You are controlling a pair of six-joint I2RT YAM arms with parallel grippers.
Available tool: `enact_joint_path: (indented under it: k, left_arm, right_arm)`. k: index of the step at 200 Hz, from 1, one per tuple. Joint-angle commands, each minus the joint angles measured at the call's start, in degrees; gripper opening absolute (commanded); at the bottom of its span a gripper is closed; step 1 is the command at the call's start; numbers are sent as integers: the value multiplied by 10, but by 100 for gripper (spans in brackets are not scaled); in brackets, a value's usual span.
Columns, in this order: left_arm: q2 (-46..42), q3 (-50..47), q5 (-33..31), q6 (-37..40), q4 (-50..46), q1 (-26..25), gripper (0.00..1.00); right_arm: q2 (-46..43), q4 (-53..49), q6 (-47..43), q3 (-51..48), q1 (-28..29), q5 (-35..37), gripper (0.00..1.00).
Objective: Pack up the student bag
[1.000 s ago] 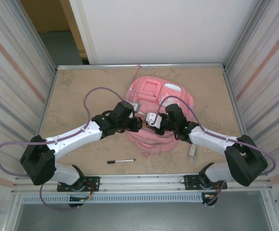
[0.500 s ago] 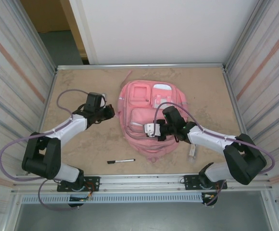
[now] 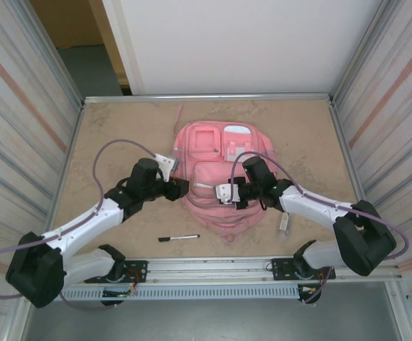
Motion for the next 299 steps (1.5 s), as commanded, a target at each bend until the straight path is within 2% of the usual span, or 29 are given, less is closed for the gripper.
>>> enact_joint_path:
  k: [1, 30, 51, 73, 84, 116, 127, 140, 160, 182, 211, 223, 249, 272, 299]
  left_arm:
    - [-9, -47, -7, 103, 103, 2, 55]
    - [18, -57, 65, 180, 120, 2, 59]
    - [20, -80, 106, 296, 133, 2, 57]
    - [0, -129, 169, 367, 210, 2, 58]
    - [-4, -142, 178, 389, 239, 2, 58]
    - [27, -121, 184, 395, 233, 8, 51]
    - [51, -110, 180, 399, 238, 8, 44]
    - [77, -92, 169, 396, 233, 8, 32]
    - [100, -68, 179, 410, 213, 8, 0]
    - [89, -49, 144, 383, 194, 14, 0]
    - [45, -51, 129, 370, 189, 34, 0]
    - [38, -39, 125, 368, 164, 45, 0]
    - [34, -26, 71, 367, 123, 56, 0]
    - [44, -18, 43, 348, 125, 74, 0]
    - [94, 45, 44, 341, 34, 82, 0]
  right_arm:
    - [-17, -55, -75, 29, 23, -1, 0]
    - [-2, -106, -108, 67, 16, 13, 0]
    - [-12, -106, -107, 69, 16, -5, 0]
    - [-20, -112, -102, 73, 14, -21, 0]
    - [-27, -116, -100, 72, 15, -24, 0]
    - [-39, -120, -97, 73, 14, -25, 0]
    - [-45, -118, -93, 72, 14, -28, 0]
    - [-54, -110, -88, 69, 11, -40, 0]
    - [-61, -113, -87, 73, 6, -47, 0]
    - [-59, -127, -101, 68, 14, -15, 0]
    - [-46, -134, -107, 67, 35, -1, 0]
    - [-44, -130, -107, 61, 42, -2, 0]
    - [-34, -133, -106, 66, 42, -17, 0]
    - [-40, -134, -107, 65, 54, -16, 0]
    - [-34, -147, -113, 77, 77, -12, 0]
